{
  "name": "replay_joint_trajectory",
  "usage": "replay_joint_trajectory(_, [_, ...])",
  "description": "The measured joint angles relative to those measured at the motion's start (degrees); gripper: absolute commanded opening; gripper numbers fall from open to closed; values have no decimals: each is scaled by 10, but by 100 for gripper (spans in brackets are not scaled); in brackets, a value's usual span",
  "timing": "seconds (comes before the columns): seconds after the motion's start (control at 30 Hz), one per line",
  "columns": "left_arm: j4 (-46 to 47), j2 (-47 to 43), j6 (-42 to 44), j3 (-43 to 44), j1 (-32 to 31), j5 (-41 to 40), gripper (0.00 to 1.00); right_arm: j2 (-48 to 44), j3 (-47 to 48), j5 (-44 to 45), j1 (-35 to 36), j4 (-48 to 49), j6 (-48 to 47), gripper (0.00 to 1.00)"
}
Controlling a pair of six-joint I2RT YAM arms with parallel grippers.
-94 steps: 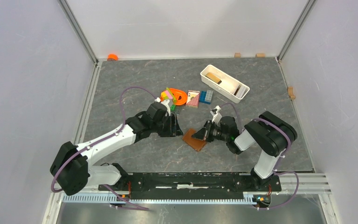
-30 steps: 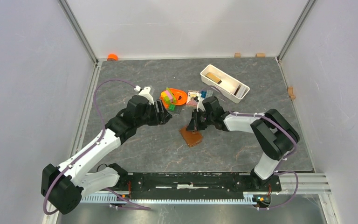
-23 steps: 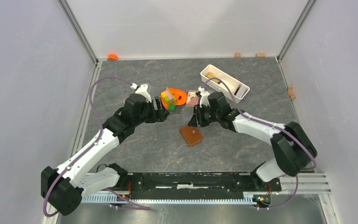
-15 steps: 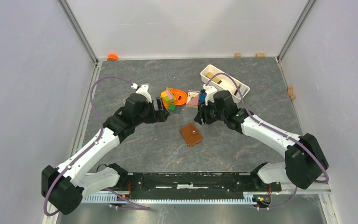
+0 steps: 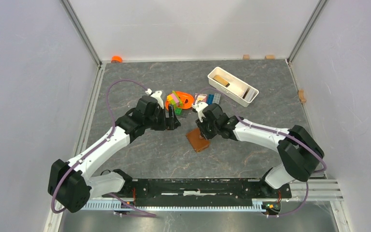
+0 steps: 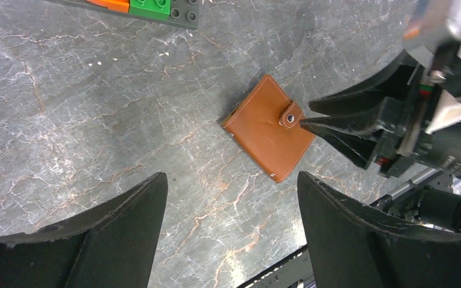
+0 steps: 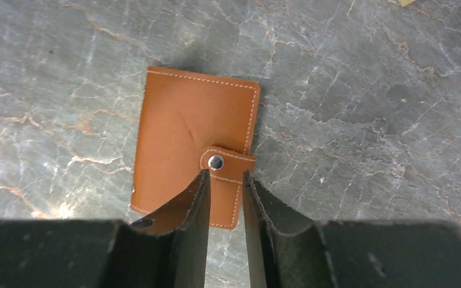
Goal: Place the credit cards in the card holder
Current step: Close the card holder at the center of the board.
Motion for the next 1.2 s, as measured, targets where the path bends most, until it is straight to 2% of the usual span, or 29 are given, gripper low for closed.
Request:
replay_joint_trajectory(0.57, [0, 10, 0, 0, 0, 32, 84, 64, 49, 40, 45, -25, -18, 36])
replay_joint_trajectory(0.83, [0, 10, 0, 0, 0, 32, 83, 82, 50, 73, 64, -29, -18, 33])
replay_joint_trajectory(1.03, [1, 10, 0, 0, 0, 32, 83, 94, 62, 100, 73, -34, -19, 17])
replay_joint_trajectory(1.2, [0, 10, 0, 0, 0, 32, 83, 95, 68, 114, 74, -41, -14, 11])
